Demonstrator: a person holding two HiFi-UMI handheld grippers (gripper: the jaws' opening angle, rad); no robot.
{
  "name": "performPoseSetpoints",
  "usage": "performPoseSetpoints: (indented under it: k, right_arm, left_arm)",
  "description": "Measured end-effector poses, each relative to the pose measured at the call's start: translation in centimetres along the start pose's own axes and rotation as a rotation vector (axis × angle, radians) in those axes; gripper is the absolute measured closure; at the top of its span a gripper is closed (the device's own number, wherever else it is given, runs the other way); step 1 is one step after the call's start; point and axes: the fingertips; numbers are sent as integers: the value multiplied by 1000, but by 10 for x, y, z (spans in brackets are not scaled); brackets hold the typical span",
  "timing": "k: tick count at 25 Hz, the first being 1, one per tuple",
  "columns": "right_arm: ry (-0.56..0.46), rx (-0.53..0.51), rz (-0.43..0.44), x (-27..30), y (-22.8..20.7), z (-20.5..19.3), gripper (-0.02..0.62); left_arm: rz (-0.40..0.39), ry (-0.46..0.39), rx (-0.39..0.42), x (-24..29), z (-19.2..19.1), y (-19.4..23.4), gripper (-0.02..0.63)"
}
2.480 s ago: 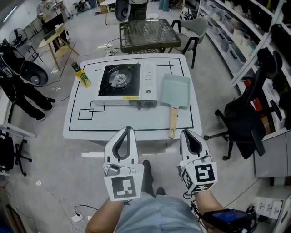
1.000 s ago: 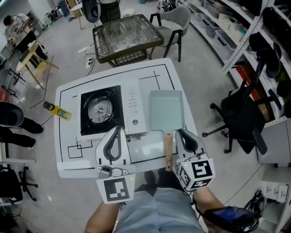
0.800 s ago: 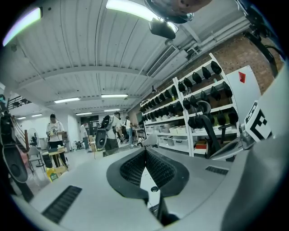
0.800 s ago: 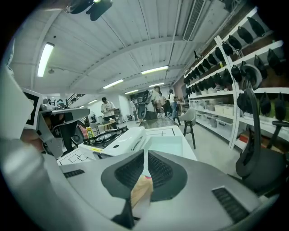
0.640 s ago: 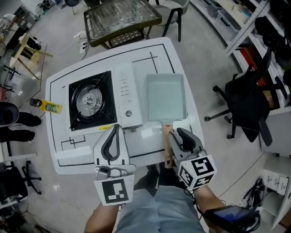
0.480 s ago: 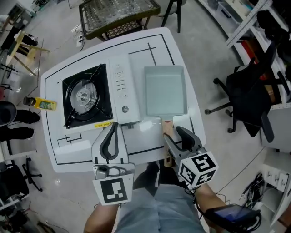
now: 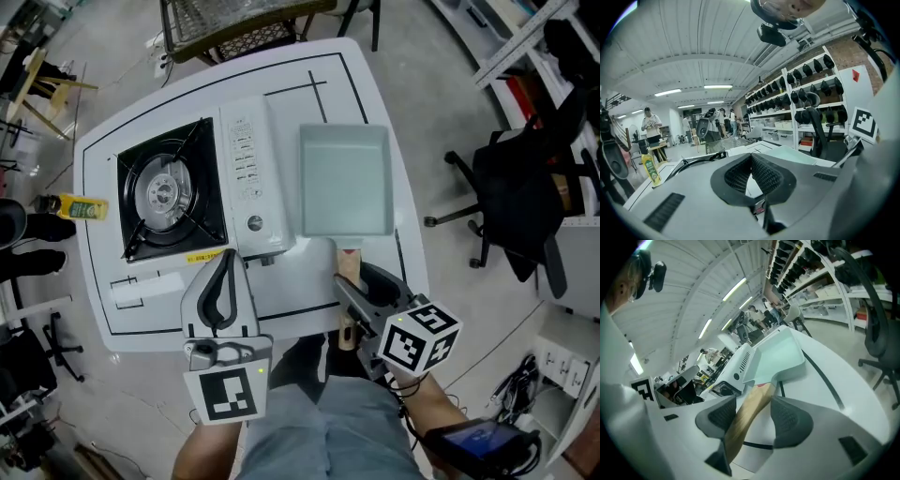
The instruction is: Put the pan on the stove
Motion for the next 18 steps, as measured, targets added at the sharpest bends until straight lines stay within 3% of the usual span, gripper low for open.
performPoseSetpoints:
  k: [6,15,18]
  right_arm:
    - [97,252,133,17,-1,-8,383]
    - [157,358,235,36,8,-7,387]
    - [163,373,246,36,7,-9,423]
  left_arm:
    - [9,5,-17,10,1,8,588]
    - [36,9,-34,16,5,21,588]
    - [46,4,-39,15,10,24,588]
Point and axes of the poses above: the fingertips, and each gripper's own axes: x forward along the fingers, y to its left, z out of its top, and after that the axes turned 5 degrees about y, right-handed
